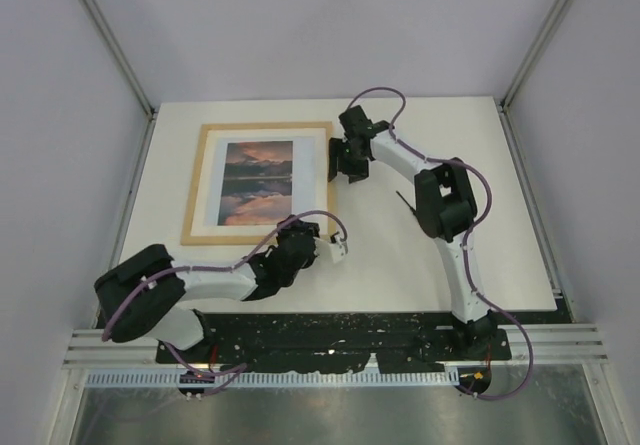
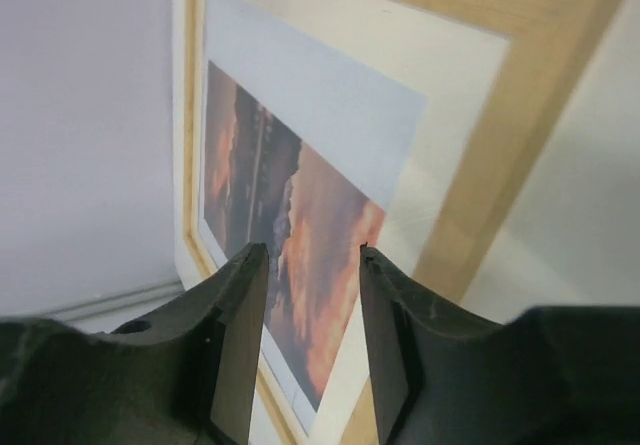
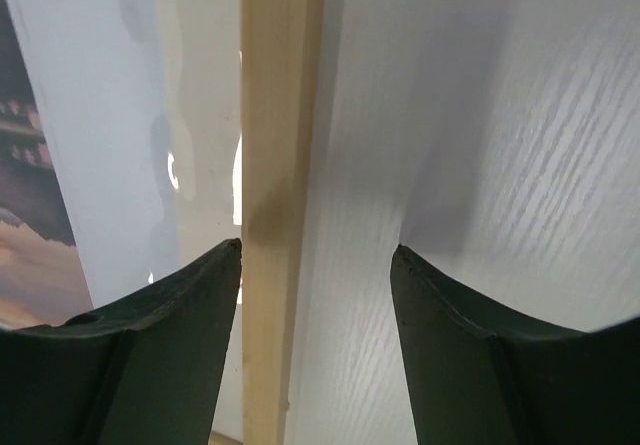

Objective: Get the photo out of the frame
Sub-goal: Turn over the photo frame at the center of the board.

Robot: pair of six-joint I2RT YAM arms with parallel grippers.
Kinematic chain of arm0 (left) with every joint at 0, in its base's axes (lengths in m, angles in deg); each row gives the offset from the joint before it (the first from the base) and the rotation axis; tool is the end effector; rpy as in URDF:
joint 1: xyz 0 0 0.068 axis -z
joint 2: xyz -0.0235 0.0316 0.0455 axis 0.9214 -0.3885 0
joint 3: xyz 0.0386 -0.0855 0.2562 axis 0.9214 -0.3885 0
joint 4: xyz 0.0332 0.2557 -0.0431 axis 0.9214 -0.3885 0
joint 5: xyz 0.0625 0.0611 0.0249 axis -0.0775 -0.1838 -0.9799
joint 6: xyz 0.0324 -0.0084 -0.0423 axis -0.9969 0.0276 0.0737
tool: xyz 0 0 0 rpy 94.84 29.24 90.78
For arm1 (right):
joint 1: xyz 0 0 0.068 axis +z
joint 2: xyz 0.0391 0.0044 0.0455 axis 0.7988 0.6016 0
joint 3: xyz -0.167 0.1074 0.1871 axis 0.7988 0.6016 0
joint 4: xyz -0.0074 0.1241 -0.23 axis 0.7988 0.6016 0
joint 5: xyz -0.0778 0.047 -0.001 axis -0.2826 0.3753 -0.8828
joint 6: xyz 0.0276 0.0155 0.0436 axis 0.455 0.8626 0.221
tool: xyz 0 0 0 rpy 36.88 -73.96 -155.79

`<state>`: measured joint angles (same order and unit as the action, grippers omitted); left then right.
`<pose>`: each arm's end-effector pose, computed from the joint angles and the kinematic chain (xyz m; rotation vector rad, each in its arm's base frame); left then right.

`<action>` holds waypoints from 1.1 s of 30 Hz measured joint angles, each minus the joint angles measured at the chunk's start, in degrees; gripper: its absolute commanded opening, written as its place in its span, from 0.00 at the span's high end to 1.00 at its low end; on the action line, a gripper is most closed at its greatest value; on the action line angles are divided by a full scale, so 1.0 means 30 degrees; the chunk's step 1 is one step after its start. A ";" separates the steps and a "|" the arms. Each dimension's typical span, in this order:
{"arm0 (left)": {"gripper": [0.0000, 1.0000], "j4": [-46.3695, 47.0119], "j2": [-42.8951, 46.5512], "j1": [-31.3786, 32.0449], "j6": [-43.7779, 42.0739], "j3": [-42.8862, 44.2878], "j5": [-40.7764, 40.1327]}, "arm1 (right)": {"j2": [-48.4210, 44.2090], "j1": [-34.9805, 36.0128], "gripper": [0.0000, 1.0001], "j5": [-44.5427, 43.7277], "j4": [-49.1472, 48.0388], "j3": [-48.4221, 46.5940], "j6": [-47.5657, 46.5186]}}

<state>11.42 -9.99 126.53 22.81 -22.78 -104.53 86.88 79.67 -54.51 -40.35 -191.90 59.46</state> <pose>0.1575 -0.2247 0.1504 1.4352 1.4918 0.5586 0.4412 0.2265 0.1722 -0.0941 2.7302 0.4469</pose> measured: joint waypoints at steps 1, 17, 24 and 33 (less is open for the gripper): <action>0.32 -0.0328 0.0816 -0.0313 0.0291 -0.0015 0.0342 | 0.0189 0.0102 0.34 -0.0095 0.0117 -0.0321 0.0000; 0.00 -0.0998 0.3942 -0.1195 0.1355 -0.1756 0.2149 | 0.0889 0.1953 0.72 -0.2586 -0.0270 -0.1129 -0.0204; 0.00 -0.1071 0.3031 -0.1195 0.0889 -0.1887 0.2033 | 0.0874 0.1545 0.92 -0.1989 -0.0605 -0.1049 0.0168; 0.00 -0.3417 0.2433 -0.1202 0.1188 -0.1370 0.3373 | 0.0882 0.0852 0.92 -0.0415 -0.0612 -0.1049 0.0255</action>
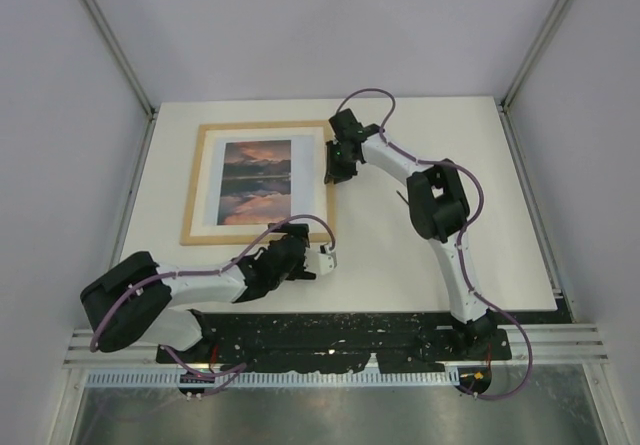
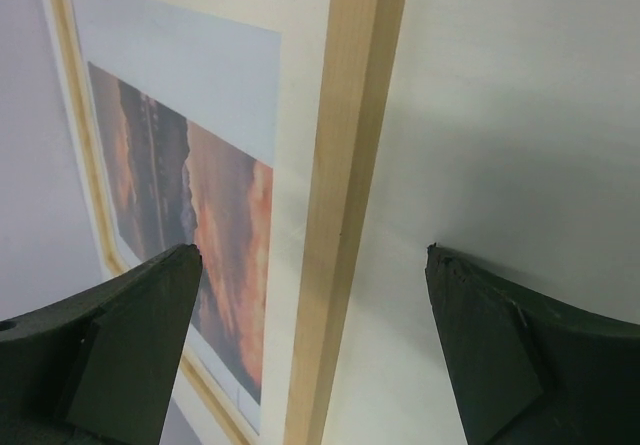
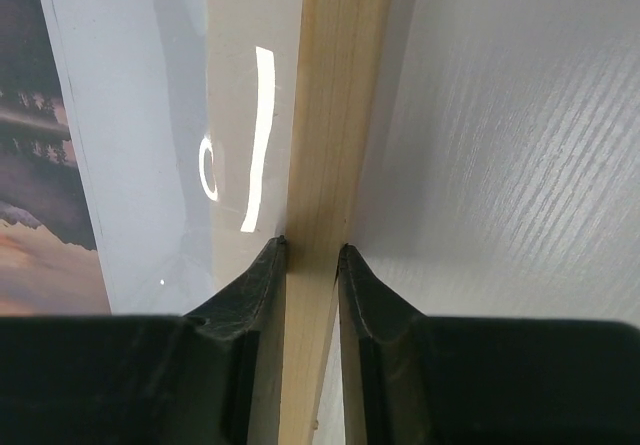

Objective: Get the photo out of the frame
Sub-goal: Turn over the photo frame at the center of the board.

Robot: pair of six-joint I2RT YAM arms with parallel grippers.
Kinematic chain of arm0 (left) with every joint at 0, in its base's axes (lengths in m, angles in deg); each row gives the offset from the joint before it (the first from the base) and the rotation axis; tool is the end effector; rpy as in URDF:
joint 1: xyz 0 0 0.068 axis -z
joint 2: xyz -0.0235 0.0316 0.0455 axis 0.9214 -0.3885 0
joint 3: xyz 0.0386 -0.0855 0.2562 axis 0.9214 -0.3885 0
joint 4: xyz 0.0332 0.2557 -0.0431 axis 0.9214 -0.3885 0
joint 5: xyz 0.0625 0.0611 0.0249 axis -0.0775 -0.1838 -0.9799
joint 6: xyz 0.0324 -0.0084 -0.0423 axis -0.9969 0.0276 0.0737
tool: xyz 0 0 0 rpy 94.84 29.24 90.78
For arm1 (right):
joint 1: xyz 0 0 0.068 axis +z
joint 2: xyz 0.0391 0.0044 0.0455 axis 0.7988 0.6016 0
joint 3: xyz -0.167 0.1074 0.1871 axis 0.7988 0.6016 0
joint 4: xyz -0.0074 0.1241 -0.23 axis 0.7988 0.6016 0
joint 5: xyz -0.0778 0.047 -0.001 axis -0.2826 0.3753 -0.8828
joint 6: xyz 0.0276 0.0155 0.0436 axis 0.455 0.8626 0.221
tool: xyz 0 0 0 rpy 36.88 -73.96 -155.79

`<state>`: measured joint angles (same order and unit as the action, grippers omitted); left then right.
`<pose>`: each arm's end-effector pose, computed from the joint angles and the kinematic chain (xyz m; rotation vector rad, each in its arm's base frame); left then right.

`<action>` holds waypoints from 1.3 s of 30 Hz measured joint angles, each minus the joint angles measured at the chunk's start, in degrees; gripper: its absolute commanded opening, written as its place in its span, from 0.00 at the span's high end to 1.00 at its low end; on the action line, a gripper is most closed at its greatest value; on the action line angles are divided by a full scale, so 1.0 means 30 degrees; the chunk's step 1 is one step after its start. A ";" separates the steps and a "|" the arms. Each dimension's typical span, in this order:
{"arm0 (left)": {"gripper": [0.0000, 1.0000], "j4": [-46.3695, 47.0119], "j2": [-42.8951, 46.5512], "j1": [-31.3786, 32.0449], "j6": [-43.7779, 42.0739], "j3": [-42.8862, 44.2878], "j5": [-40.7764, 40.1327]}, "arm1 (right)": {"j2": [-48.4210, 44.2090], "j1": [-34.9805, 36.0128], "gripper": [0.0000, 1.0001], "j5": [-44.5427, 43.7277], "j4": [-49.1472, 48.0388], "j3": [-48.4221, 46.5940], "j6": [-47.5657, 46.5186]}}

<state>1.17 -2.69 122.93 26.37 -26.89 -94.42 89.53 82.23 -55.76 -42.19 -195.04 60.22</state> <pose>0.1504 -0.1933 0.1442 1.5451 1.5874 0.4114 0.4425 0.2518 0.1680 -0.1310 2.6901 0.4559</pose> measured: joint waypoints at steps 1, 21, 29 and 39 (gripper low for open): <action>0.00 -0.0401 0.0153 -0.0022 0.0189 0.0124 0.0430 | -0.0007 -0.0058 0.92 0.0168 0.0015 0.0000 -0.0007; 0.00 -0.2091 -0.0743 -0.0138 0.0925 0.1829 0.2273 | -0.1734 -0.0641 0.92 0.1800 0.1406 0.0721 0.0474; 0.02 0.0211 -0.2477 0.0138 0.0452 0.2084 -0.0124 | -0.2011 -0.0656 0.92 0.2164 0.1413 0.0947 0.0619; 0.43 0.3337 -0.4772 0.0707 -0.1020 0.2091 -0.2812 | -0.2943 -0.0699 0.92 0.2718 0.1464 0.1494 0.0758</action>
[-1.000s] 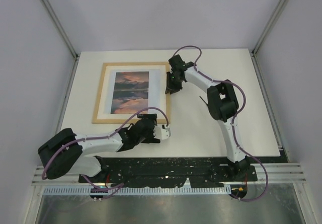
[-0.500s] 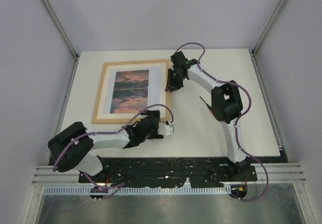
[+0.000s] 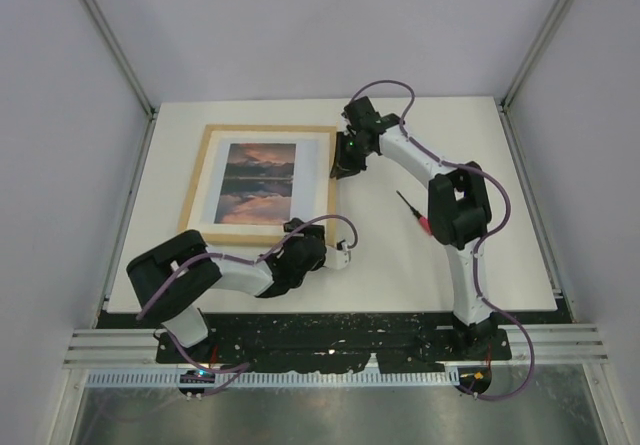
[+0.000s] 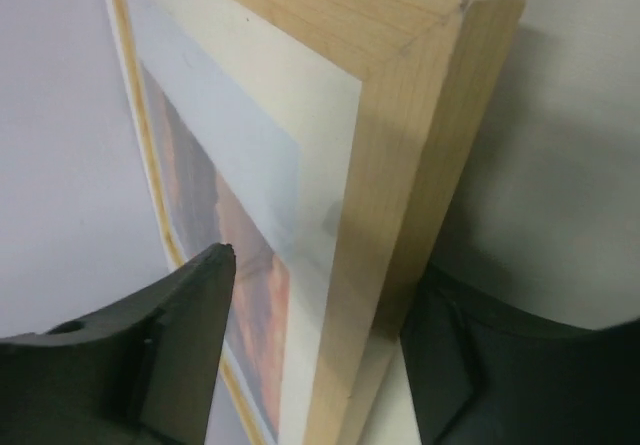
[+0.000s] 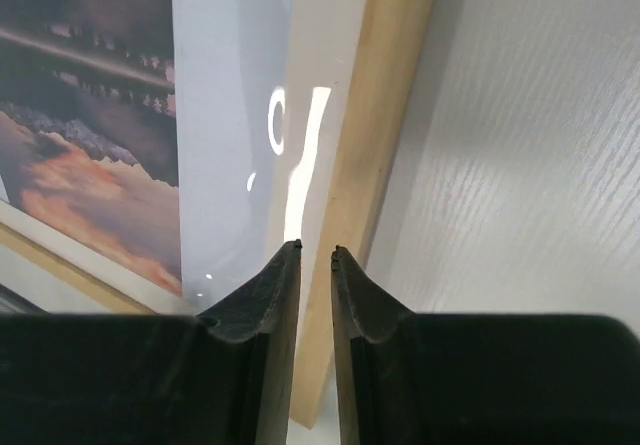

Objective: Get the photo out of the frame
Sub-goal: Turn over the photo frame at the center of the board.

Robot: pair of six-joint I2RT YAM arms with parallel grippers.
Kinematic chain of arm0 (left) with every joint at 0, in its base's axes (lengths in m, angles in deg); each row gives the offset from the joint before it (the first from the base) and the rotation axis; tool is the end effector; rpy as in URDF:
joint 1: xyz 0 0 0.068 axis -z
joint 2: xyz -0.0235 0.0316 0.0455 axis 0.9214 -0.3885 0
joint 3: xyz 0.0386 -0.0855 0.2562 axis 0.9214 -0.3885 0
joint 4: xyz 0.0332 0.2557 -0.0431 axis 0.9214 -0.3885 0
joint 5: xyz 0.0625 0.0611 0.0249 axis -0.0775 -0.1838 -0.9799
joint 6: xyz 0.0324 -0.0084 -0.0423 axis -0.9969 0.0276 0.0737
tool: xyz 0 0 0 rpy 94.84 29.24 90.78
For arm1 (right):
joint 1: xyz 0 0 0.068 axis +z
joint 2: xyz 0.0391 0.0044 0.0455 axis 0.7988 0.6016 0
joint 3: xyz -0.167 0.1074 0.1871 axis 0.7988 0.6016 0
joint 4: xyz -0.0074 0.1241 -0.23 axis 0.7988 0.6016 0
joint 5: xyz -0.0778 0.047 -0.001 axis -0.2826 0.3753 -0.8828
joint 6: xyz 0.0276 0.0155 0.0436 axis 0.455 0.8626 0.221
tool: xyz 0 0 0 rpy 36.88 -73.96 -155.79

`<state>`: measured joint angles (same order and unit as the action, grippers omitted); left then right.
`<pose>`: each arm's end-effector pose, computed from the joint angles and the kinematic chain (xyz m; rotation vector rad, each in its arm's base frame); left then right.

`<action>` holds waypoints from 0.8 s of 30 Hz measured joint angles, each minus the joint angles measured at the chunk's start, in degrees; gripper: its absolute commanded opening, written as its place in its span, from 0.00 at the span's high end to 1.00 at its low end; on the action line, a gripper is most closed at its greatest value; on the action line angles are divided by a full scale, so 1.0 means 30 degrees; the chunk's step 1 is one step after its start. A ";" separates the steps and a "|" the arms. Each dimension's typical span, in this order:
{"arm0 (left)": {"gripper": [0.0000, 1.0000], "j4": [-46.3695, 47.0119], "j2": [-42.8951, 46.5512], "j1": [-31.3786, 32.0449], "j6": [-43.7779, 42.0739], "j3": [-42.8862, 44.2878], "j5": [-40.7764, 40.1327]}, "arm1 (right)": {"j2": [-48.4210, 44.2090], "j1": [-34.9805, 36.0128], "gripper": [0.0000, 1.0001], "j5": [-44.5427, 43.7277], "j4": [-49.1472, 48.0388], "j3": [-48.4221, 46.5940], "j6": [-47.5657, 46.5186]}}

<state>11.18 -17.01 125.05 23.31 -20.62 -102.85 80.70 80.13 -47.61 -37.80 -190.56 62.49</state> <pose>0.1691 -0.2315 0.1277 1.5073 1.5409 0.5705 0.4230 0.2264 0.2140 -0.0804 2.7254 0.6353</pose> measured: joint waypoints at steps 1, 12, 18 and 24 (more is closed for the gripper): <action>0.51 -0.0022 -0.0175 0.0022 -0.0080 -0.0015 -0.0109 | -0.0189 -0.0022 0.92 0.0146 -0.0073 0.0007 0.0044; 1.00 0.0495 -0.0437 0.0138 -0.1144 -0.0095 -0.1166 | -0.1909 -0.0117 0.92 0.0852 -0.0816 0.0168 0.0197; 1.00 -0.0248 0.1333 0.0073 -0.1282 -0.0583 -0.0743 | -0.1931 -0.0466 0.48 0.1086 -0.0940 0.0306 -0.0583; 1.00 -0.3672 0.6557 -0.0248 -0.0284 -0.0342 0.1290 | -0.2178 -0.1938 0.34 0.3322 -0.1603 0.0860 -0.1268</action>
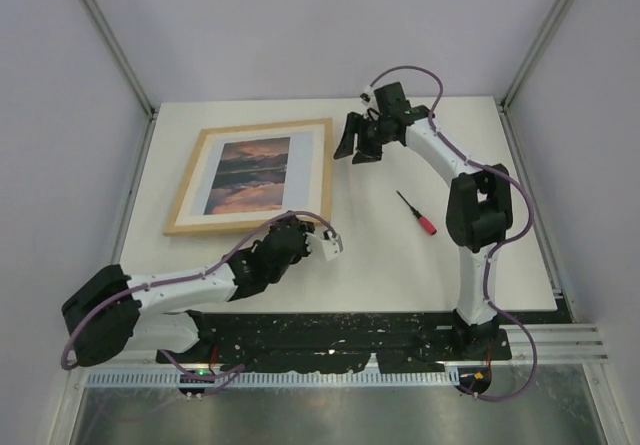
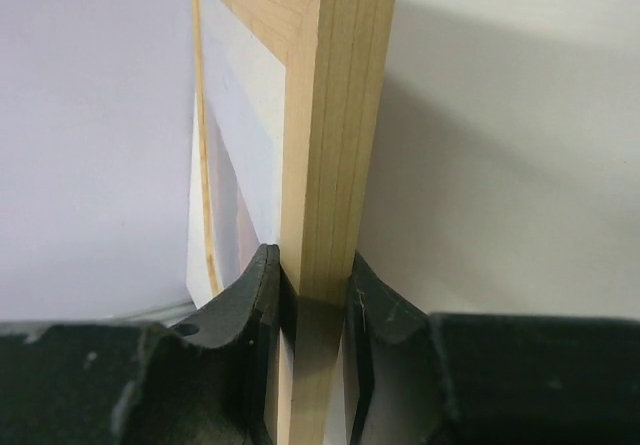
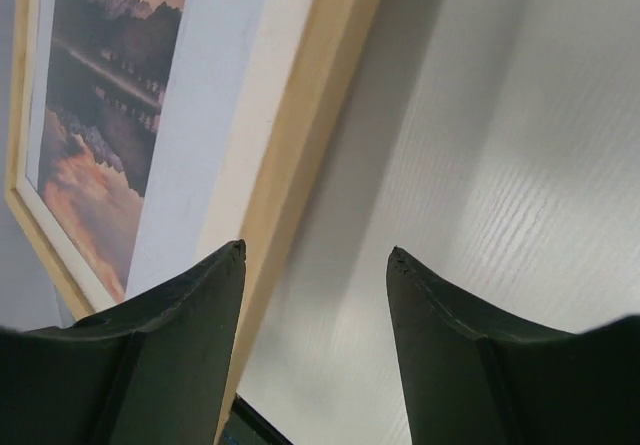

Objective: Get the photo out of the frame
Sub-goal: Turn over the photo frame at the center of the board.

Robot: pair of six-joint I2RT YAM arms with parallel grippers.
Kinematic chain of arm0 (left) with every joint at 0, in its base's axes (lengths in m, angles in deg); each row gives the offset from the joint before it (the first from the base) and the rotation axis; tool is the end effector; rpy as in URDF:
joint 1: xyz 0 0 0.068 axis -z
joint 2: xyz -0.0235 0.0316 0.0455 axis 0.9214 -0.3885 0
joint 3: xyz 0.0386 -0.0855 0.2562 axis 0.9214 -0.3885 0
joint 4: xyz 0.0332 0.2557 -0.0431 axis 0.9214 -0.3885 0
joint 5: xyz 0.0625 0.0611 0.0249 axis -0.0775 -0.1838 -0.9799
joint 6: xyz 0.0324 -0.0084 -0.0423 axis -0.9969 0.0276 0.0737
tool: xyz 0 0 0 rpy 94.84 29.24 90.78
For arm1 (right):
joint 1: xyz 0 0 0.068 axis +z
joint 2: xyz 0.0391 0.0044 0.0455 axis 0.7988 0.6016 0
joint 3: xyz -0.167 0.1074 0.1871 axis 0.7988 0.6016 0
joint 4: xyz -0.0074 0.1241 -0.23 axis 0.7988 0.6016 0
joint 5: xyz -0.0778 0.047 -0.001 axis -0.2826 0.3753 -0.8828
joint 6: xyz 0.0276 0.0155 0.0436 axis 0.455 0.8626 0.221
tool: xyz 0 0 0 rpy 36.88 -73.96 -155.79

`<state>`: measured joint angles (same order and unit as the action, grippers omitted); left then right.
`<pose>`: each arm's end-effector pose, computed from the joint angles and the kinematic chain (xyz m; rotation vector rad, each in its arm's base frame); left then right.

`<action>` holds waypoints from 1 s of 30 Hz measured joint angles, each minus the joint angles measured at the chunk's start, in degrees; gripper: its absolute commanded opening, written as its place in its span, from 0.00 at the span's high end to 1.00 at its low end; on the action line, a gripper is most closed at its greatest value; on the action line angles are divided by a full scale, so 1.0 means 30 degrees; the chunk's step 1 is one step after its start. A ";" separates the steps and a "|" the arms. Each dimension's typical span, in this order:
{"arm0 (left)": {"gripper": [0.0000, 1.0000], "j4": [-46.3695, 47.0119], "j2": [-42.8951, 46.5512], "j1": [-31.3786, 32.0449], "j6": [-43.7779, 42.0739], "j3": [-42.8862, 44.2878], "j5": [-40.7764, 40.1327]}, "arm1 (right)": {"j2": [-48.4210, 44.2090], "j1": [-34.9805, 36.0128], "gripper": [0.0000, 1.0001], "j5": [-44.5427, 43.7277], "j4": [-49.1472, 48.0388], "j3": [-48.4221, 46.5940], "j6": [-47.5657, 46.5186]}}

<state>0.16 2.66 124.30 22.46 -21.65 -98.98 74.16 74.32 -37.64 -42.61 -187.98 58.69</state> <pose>0.1540 -0.2049 0.1920 1.4288 1.4737 0.4708 0.4303 0.1835 0.2585 -0.1370 2.5555 0.8480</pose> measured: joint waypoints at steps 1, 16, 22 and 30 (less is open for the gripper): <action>1.00 -0.0437 0.0758 -0.0036 0.0226 0.0168 0.0284 | -0.0044 -0.0364 0.33 0.0539 -0.0087 0.0131 -0.0029; 1.00 -0.8641 0.2302 -0.1071 0.3147 0.7002 0.2586 | -0.3563 -0.3555 0.17 0.7497 -0.2098 0.2222 -0.0087; 1.00 -1.0688 0.2433 -0.1348 0.4641 1.0105 0.2616 | -0.5727 -0.4932 0.17 0.8087 -0.2863 0.3687 -0.0131; 1.00 -1.3391 0.1945 -0.2368 0.6943 1.4600 0.2579 | -0.7322 -0.5384 0.17 0.7723 -0.3213 0.6266 -0.1231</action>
<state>-40.01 8.50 117.20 43.29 22.15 -91.25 52.20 58.16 -14.47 -52.24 -169.19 55.00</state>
